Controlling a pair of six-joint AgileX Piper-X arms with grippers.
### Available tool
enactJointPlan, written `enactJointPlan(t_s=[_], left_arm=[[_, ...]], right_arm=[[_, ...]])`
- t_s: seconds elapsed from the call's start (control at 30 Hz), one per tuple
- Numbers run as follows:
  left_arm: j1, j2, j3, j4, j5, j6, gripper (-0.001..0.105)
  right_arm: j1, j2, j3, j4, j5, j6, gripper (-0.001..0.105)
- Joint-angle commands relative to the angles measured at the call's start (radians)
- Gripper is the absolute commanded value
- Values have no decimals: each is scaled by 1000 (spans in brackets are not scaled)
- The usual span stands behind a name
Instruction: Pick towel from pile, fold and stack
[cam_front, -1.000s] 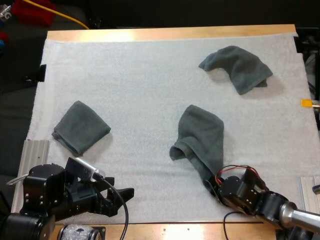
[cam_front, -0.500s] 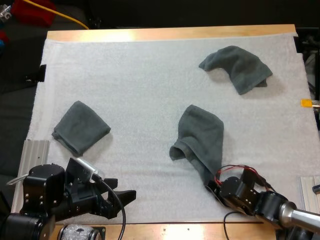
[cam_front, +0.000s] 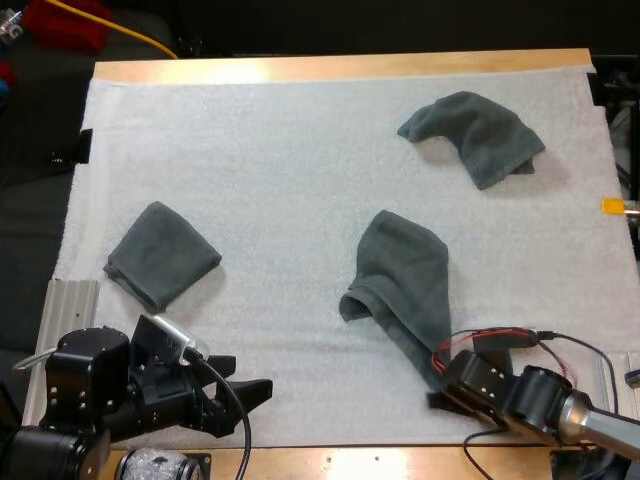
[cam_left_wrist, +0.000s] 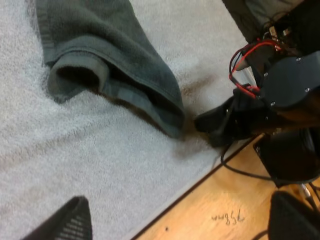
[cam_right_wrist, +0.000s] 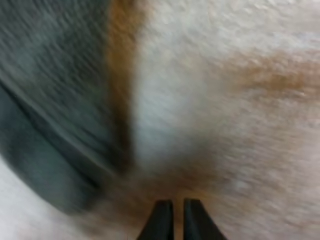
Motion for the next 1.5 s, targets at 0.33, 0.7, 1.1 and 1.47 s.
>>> enactJointPlan(t_s=[0.33, 0.7, 1.1, 1.47], left_arm=[[-4, 1, -2, -5, 10, -4, 70], [-4, 1, -2, -19, 10, -4, 70], [-4, 1, -2, -20, 10, -4, 70], [-4, 1, -2, -22, 10, -4, 70]], right_arm=[[0, -4, -20, 100, -11, -80, 1], [0, -2, -117, -25, -163, -156, 40], [0, 46, -117, -66, -159, -260, 41], [0, 202, -121, -73, -122, -176, 41]])
